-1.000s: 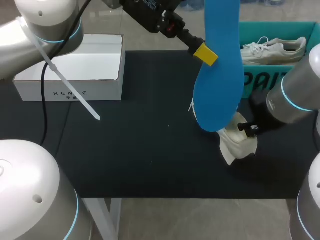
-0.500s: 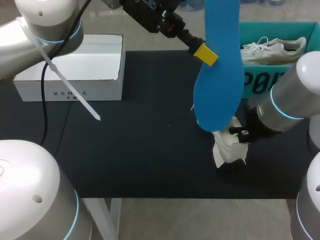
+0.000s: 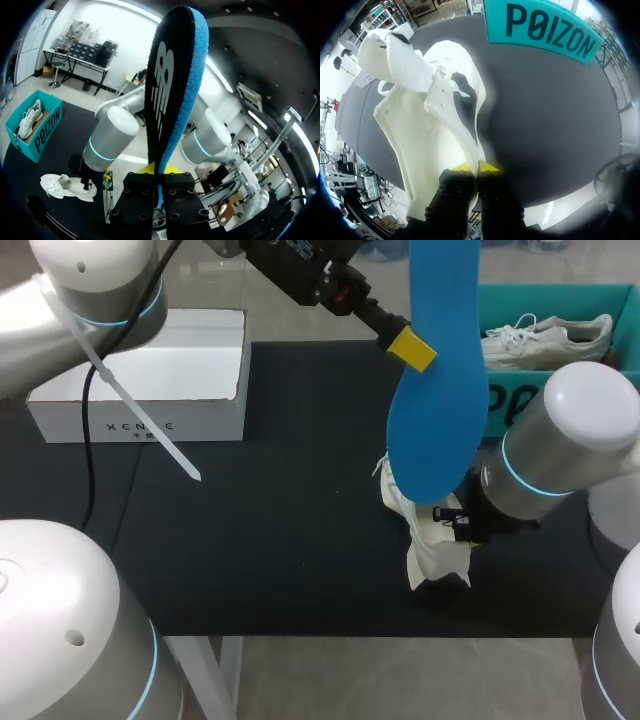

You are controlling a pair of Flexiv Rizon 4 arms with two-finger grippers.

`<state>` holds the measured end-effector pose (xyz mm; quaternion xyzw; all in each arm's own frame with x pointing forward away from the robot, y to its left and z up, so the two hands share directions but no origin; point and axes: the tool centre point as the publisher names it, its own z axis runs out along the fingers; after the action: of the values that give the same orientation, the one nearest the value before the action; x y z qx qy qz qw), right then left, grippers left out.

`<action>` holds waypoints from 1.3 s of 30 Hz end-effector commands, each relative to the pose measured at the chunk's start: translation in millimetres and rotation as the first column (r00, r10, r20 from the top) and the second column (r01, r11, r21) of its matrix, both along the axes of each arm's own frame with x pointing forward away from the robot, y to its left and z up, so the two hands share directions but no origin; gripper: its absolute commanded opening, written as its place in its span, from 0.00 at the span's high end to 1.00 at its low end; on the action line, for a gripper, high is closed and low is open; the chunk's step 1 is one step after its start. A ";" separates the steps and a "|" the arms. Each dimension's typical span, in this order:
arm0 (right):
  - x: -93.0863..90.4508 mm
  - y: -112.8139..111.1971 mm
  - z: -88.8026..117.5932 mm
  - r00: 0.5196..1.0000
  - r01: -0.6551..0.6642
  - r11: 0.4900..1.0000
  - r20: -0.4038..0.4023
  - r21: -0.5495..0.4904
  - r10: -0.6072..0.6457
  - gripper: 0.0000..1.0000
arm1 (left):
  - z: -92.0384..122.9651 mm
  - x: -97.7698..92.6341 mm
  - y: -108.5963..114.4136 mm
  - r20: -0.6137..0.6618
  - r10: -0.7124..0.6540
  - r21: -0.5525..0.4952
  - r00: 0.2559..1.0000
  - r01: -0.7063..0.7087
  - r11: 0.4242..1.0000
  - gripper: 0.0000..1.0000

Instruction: Take the shoe out of the shoebox, open the shoe tongue, remove and reinsert the insole, then place the shoe into the shoebox

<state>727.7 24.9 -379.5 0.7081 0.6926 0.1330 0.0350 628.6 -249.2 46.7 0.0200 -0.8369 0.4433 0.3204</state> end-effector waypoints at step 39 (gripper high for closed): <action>5.2 -26.4 48.6 0.996 0.037 0.999 0.079 0.034 -0.040 0.00 | -0.6 -1.1 1.0 0.001 0.002 0.000 1.000 -0.002 1.000 1.00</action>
<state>734.2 -1.0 -330.2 0.7163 0.6747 0.1696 0.0540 628.6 -249.2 46.7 0.0200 -0.8369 0.4433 0.3204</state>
